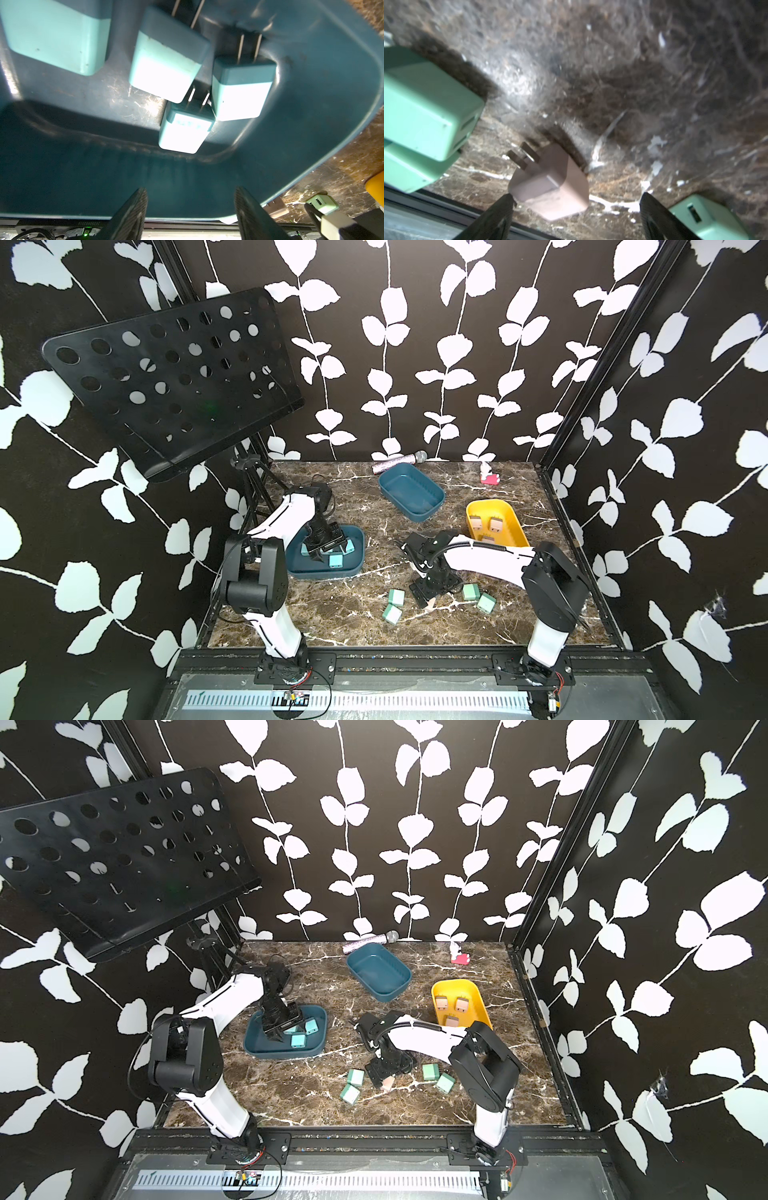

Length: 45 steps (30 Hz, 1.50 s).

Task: Place the plugs by color into the storage box
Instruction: Pick up the plug from the center of the board.

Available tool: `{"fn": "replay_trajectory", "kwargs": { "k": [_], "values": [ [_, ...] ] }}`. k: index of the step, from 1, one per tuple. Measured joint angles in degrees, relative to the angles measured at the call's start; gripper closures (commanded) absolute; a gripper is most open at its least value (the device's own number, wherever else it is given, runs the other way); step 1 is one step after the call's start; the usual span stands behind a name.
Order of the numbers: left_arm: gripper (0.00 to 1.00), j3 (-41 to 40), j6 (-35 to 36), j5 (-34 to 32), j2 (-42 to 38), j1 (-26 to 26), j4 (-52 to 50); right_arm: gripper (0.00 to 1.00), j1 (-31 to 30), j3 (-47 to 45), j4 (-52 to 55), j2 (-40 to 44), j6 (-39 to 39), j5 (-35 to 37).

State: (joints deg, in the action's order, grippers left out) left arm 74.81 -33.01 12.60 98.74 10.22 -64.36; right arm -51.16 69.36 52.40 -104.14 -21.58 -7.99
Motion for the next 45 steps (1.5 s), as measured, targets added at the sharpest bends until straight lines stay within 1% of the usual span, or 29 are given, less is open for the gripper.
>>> {"fn": "replay_trajectory", "kwargs": {
  "k": [6, 9, 14, 18, 20, 26, 28, 33, 38, 41, 45],
  "values": [
    [0.31, -0.83, -0.02, 0.04, -0.44, 0.0, 0.35, 0.09, 3.06, -0.44, -1.22, -1.51, 2.49, 0.52],
    [0.31, -1.31, -0.04, 0.07, -0.44, 0.0, 0.48, 0.12, 3.26, -0.44, -2.01, -1.57, 3.06, 0.44],
    [0.31, -1.79, -0.17, 0.09, -0.52, 0.0, 0.66, 0.16, 3.21, -1.7, -4.7, -1.38, 2.54, -0.9],
    [0.31, -1.86, -0.17, 0.2, -0.52, 0.0, 0.96, 0.21, 3.28, -4.5, -7.52, 0.81, 0.9, -1.62],
    [0.31, -1.88, -0.15, 0.26, -0.52, 0.0, 1.05, 0.26, 3.26, -5.84, -8.7, 1.81, -0.04, -1.86],
    [0.31, -1.88, -0.15, 0.33, -0.52, 0.0, 1.09, 0.5, 3.28, -7.26, -10.38, 2.73, -2.45, -2.73],
    [0.31, -1.88, -0.15, 0.37, -0.52, 0.0, 1.11, 0.55, 3.28, -7.34, -10.69, 2.75, -3.04, -3.34],
    [0.31, -1.88, -0.15, 0.46, -0.52, 0.0, 1.49, 0.59, 3.3, -7.37, -10.8, 2.95, -3.76, -3.76],
    [0.31, -1.88, -0.22, 0.5, -0.52, 0.0, 1.97, 0.61, 5.11, -5.22, -8.46, 2.93, -3.26, -4.76],
    [0.31, -1.95, -0.46, 0.57, -0.52, 0.0, 2.54, 0.61, 8.11, -1.64, -6.34, 2.95, -2.21, -4.92],
    [0.31, -2.82, -1.01, 0.85, -0.52, 0.0, 3.61, 0.61, 14.16, 4.33, -2.75, 3.13, 0.33, -4.74]
  ]
}}
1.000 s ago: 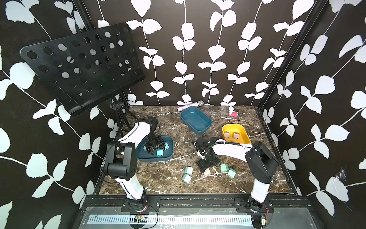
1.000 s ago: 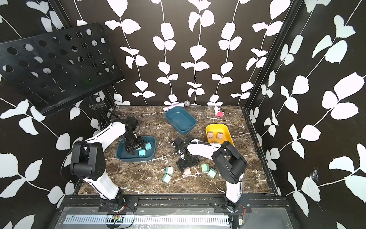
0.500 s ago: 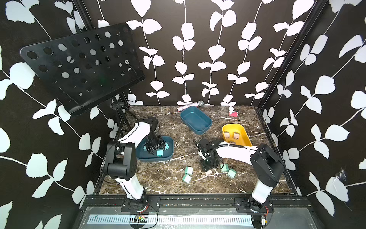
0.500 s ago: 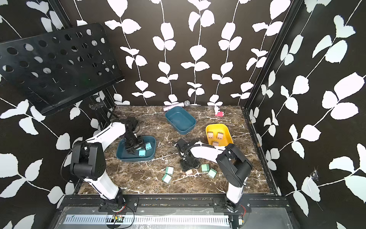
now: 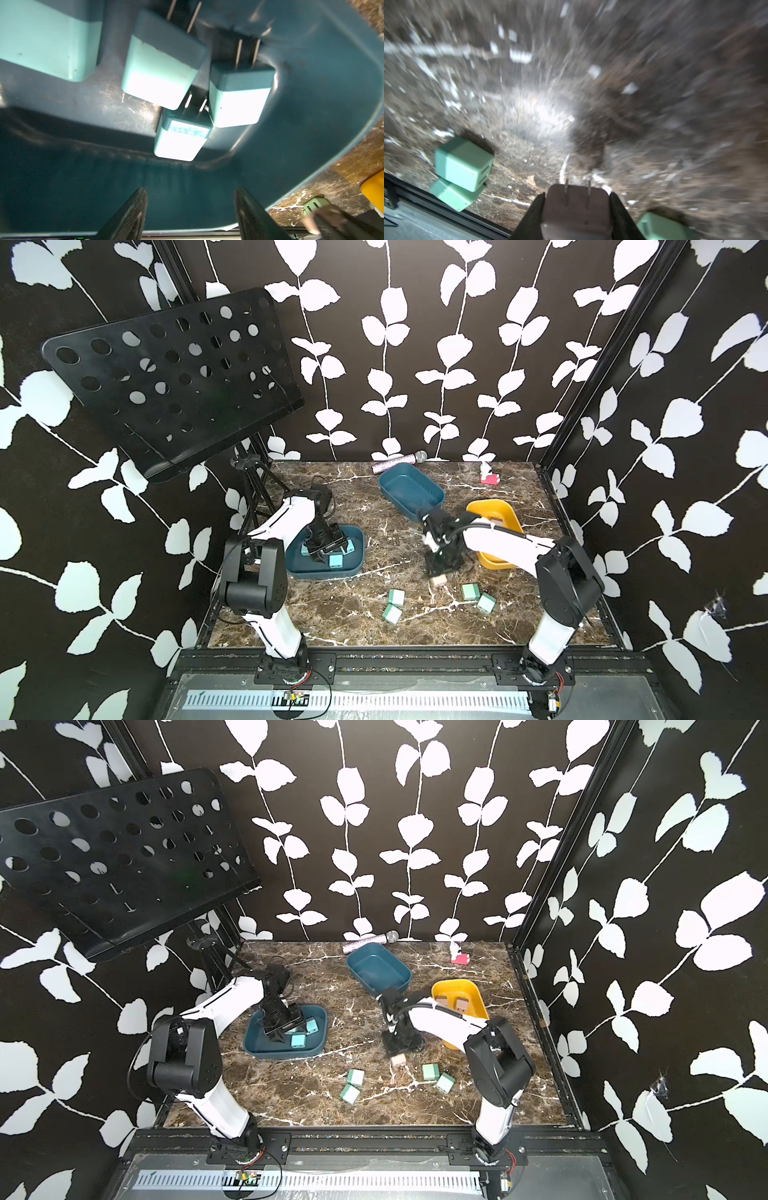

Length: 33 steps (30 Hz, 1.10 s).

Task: Place the plugs by color into the storage box
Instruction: Pick up the plug from the center of the board, then place the plug in the storage box.

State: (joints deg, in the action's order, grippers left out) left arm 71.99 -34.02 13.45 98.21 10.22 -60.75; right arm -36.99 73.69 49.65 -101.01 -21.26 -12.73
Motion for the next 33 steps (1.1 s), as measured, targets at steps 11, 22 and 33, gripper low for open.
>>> {"fn": "replay_trajectory", "kwargs": {
  "k": [11, 22, 33],
  "values": [
    [0.31, -1.68, -1.2, 0.52, -1.44, 0.0, 1.29, 0.61, 27.76, 16.22, 10.01, -1.36, 10.99, 3.23],
    [0.31, -2.14, -2.45, 0.55, -3.28, 0.0, 1.79, 0.6, 38.51, 14.47, 10.73, -10.58, 13.73, 4.17],
    [0.31, -2.71, -2.6, 0.5, -4.28, 0.0, 1.75, 0.56, 38.56, 10.67, 8.35, -15.37, 14.47, 5.97]
  ]
}}
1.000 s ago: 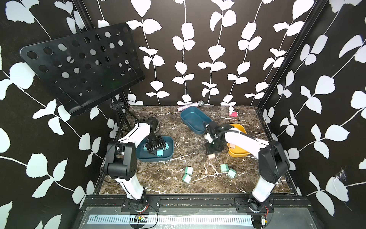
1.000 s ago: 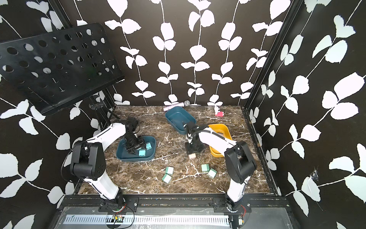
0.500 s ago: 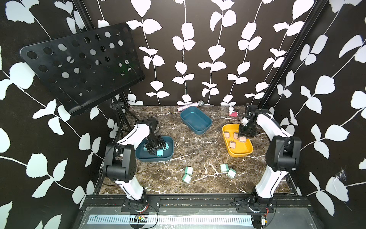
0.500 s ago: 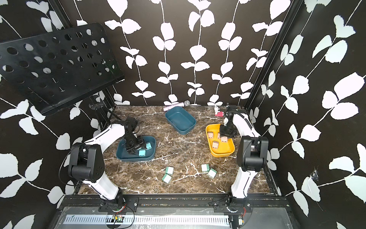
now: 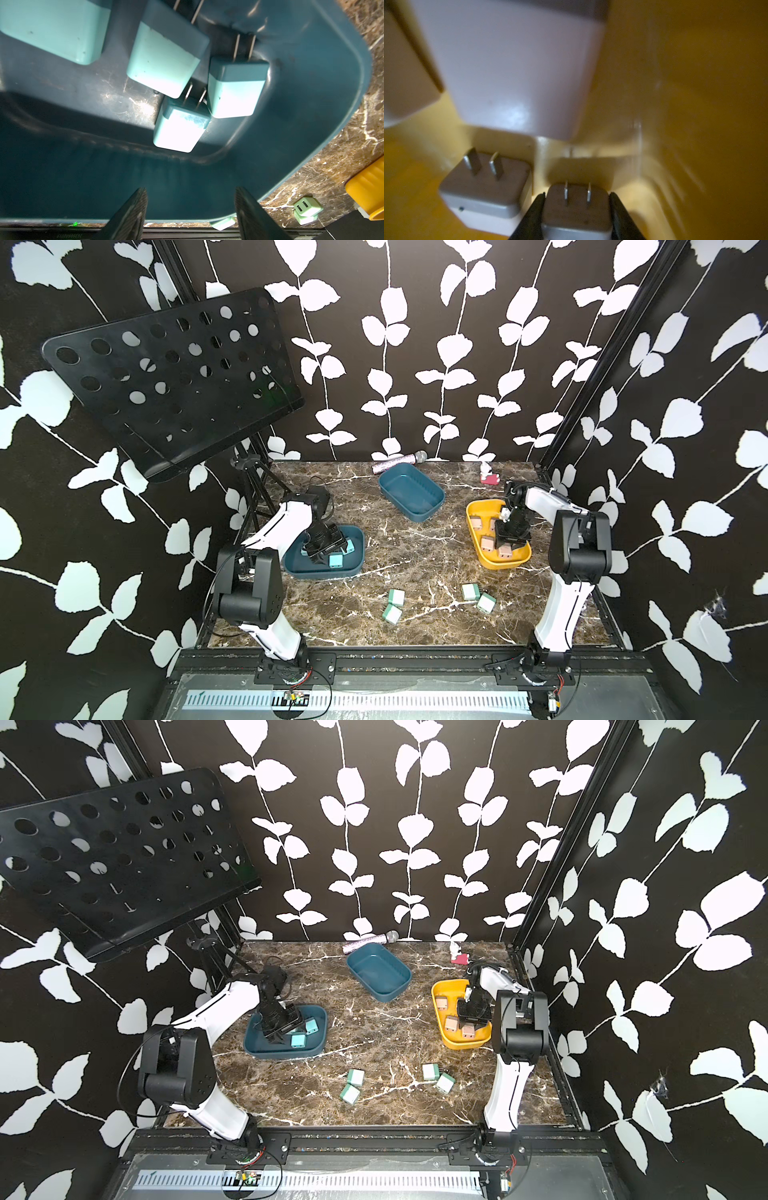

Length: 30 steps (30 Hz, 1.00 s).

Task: Place the plugs by color into the storage box
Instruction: Place the plug in the storage box, then move the storage box to the center of the board.

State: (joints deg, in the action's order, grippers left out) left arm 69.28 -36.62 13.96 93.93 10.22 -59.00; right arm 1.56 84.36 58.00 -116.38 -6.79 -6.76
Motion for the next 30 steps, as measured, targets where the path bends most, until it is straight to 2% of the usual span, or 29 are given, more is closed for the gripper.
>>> {"fn": "replay_trajectory", "kwargs": {
  "k": [3, 7, 11, 17, 21, 25, 30],
  "values": [
    [0.31, 0.0, 0.0, 0.0, 0.0, 0.0, 0.0, 0.45, 0.0, 0.0, -0.02, -0.2, 0.02, 0.37],
    [0.31, 0.0, 0.02, 0.0, 0.0, 0.0, -0.02, 0.23, -0.02, 0.74, 0.81, -0.15, -0.79, 0.79],
    [0.31, 0.0, 0.02, 0.0, 0.0, 0.0, 0.0, 0.23, 0.0, 3.67, 2.23, 2.05, -4.63, -0.04],
    [0.31, 0.0, 0.0, 0.02, 0.0, 0.0, 0.0, 0.24, -1.9, 8.04, -0.46, 11.28, -21.33, -8.76],
    [0.31, 0.0, -0.02, 0.15, 0.02, 0.0, 0.13, 0.2, -11.43, 16.22, -2.21, 10.6, -31.32, -9.97],
    [0.31, 0.02, -0.02, 0.31, 0.07, 0.04, 0.26, 0.2, -20.79, 20.44, -6.84, 6.47, -40.19, -10.47],
    [0.31, 0.13, -0.11, 0.5, 0.11, 0.04, 0.59, 0.24, -23.74, 20.02, -11.23, 0.55, -50.25, -9.35]
  ]
}}
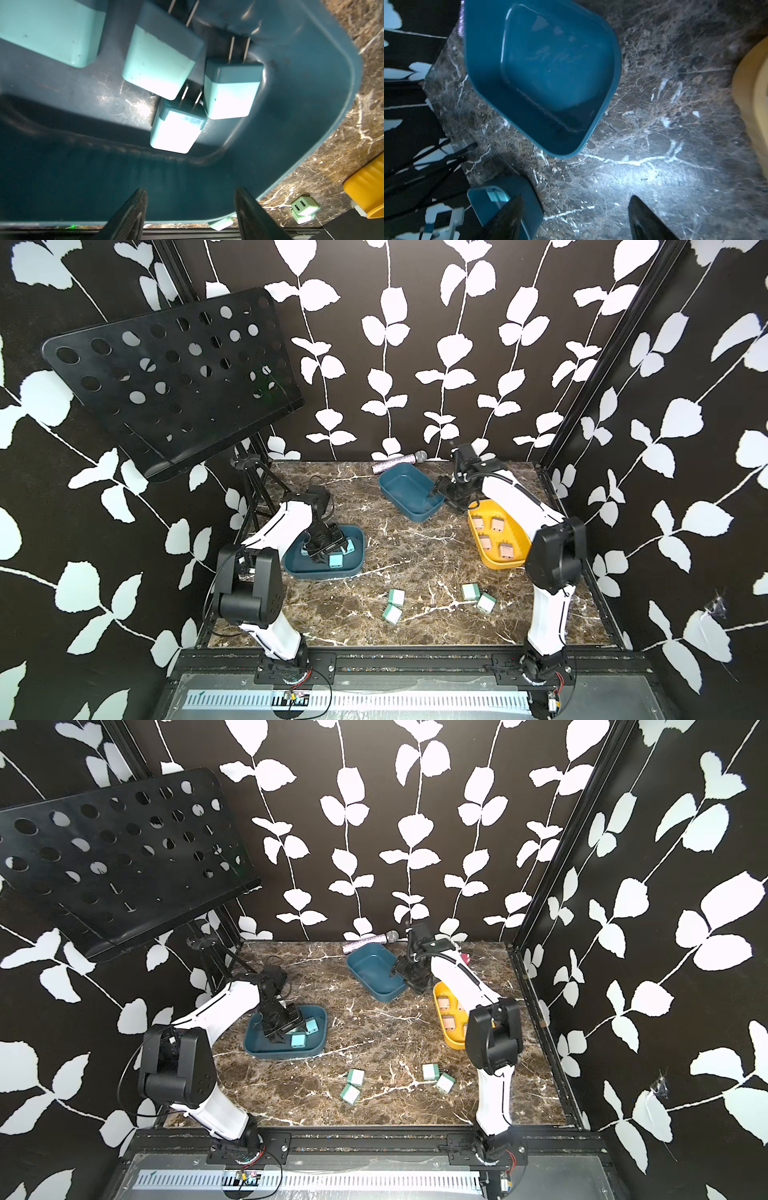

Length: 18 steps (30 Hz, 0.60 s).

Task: Place the plugs by color into the storage box
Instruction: Move the storage box to the center of the board.

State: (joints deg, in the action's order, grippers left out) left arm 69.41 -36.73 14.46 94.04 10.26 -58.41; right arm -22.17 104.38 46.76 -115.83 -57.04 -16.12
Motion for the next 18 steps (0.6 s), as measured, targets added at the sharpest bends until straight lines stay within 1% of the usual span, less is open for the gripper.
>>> {"fn": "replay_trajectory", "kwargs": {
  "k": [4, 9, 13, 16, 18],
  "values": [
    [0.31, 0.0, -0.11, 0.15, 0.0, 0.0, 0.04, 0.25, 0.87, -1.01, -3.23, -3.45, -6.69, 1.73],
    [0.31, 0.0, -0.09, 0.37, 0.0, 0.0, 0.07, 0.26, 1.22, -0.13, -5.86, -6.45, -11.52, 3.52],
    [0.31, 0.0, -0.04, 0.79, 0.0, 0.0, 0.07, 0.26, 1.03, 6.47, -4.92, -11.8, -11.69, 3.96],
    [0.31, 0.0, 0.13, 1.03, 0.0, 0.02, 0.07, 0.28, 0.7, 12.9, -2.6, -16.2, -10.12, 4.79],
    [0.31, 0.0, 0.28, 1.05, 0.0, 0.04, 0.07, 0.3, 0.42, 15.12, -1.22, -17.79, -9.01, 5.09]
  ]
}}
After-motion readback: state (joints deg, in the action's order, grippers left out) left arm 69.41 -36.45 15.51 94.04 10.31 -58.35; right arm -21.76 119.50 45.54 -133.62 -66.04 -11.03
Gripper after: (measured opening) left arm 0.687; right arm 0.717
